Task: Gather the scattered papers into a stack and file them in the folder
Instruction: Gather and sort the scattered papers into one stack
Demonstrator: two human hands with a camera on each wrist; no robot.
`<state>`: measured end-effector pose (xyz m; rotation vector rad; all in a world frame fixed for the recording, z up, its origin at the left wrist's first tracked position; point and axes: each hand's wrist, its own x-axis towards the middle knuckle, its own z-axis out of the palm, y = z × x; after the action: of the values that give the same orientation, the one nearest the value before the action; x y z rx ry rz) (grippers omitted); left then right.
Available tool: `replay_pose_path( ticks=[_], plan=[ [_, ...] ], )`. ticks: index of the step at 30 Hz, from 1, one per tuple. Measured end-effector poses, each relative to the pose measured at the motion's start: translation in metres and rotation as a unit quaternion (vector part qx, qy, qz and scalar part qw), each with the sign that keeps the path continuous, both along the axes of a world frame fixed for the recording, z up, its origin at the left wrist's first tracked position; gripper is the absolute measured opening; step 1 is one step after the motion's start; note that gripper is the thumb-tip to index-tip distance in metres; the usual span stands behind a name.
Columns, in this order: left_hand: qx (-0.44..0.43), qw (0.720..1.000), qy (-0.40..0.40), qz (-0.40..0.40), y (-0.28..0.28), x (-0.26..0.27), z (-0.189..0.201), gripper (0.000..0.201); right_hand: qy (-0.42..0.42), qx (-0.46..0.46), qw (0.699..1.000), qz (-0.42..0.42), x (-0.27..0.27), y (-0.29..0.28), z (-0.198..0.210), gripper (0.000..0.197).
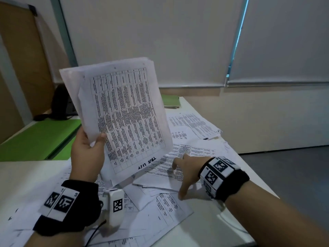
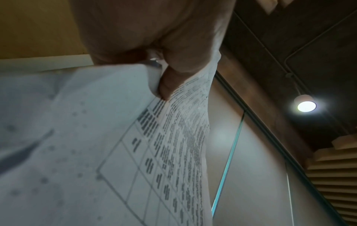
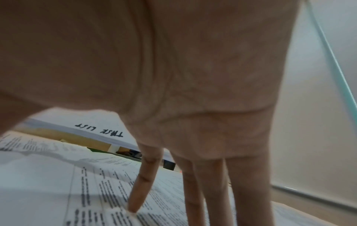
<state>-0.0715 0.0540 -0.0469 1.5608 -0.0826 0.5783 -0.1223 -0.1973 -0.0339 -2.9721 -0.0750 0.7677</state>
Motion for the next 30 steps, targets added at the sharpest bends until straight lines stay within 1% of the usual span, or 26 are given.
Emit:
replay_pose_path(
  ticks=[4,6,8,9,10,12,15,18,21,22,24,25,27,28,30],
  plan=[
    [0.003,1.000,0.011,0.014,0.006,-0.002,-0.003,0.031,-0.023,0.025,0.999,0.019,0.001,0.002,-0.002,0.057],
    [0.005,1.000,0.010,0.019,0.007,-0.004,-0.003,0.032,-0.048,0.032,0.998,0.035,0.002,0.003,-0.002,0.043],
    [0.002,1.000,0.011,0.024,0.008,-0.007,-0.002,0.032,-0.069,0.030,0.996,0.051,0.003,0.005,-0.002,0.027],
    [0.001,1.000,0.013,0.027,0.008,-0.009,-0.001,0.030,-0.078,0.019,0.995,0.059,0.005,0.006,-0.003,0.015],
    [-0.001,0.999,0.015,0.032,0.009,-0.010,0.000,0.029,-0.089,0.006,0.993,0.072,0.005,0.007,-0.003,0.009],
    [-0.006,0.999,0.015,0.043,0.011,-0.014,0.003,0.027,-0.109,-0.018,0.991,0.079,0.007,0.008,-0.006,0.026],
    [-0.018,0.997,0.012,0.069,0.016,-0.017,0.007,0.033,-0.137,-0.018,0.989,0.054,0.010,0.005,-0.005,0.023],
    [-0.008,0.994,0.003,0.110,0.023,-0.018,0.008,0.032,-0.186,0.026,0.982,-0.011,0.013,-0.006,-0.002,0.032],
    [-0.011,0.988,0.007,0.151,0.031,-0.019,0.008,0.037,-0.255,0.115,0.954,-0.110,0.016,-0.020,0.004,0.035],
    [-0.009,0.988,0.006,0.157,0.032,-0.020,0.008,0.037,-0.275,0.153,0.938,-0.143,0.017,-0.024,0.006,0.033],
    [-0.003,0.989,-0.002,0.151,0.031,-0.020,0.009,0.036,-0.321,0.237,0.896,-0.194,0.018,-0.025,0.010,0.023],
    [0.001,0.990,-0.005,0.138,0.029,-0.021,0.009,0.035,-0.346,0.274,0.873,-0.205,0.018,-0.023,0.012,0.019],
    [0.012,0.995,0.003,0.101,0.022,-0.021,0.007,0.032,-0.379,0.337,0.838,-0.202,0.019,-0.012,0.019,0.019],
    [0.015,0.997,0.011,0.080,0.018,-0.022,0.005,0.032,-0.386,0.365,0.825,-0.191,0.020,-0.004,0.023,0.020],
    [0.018,0.999,0.027,0.037,0.007,-0.024,0.004,0.034,-0.388,0.408,0.809,-0.166,0.020,0.014,0.032,0.019]
  ],
)
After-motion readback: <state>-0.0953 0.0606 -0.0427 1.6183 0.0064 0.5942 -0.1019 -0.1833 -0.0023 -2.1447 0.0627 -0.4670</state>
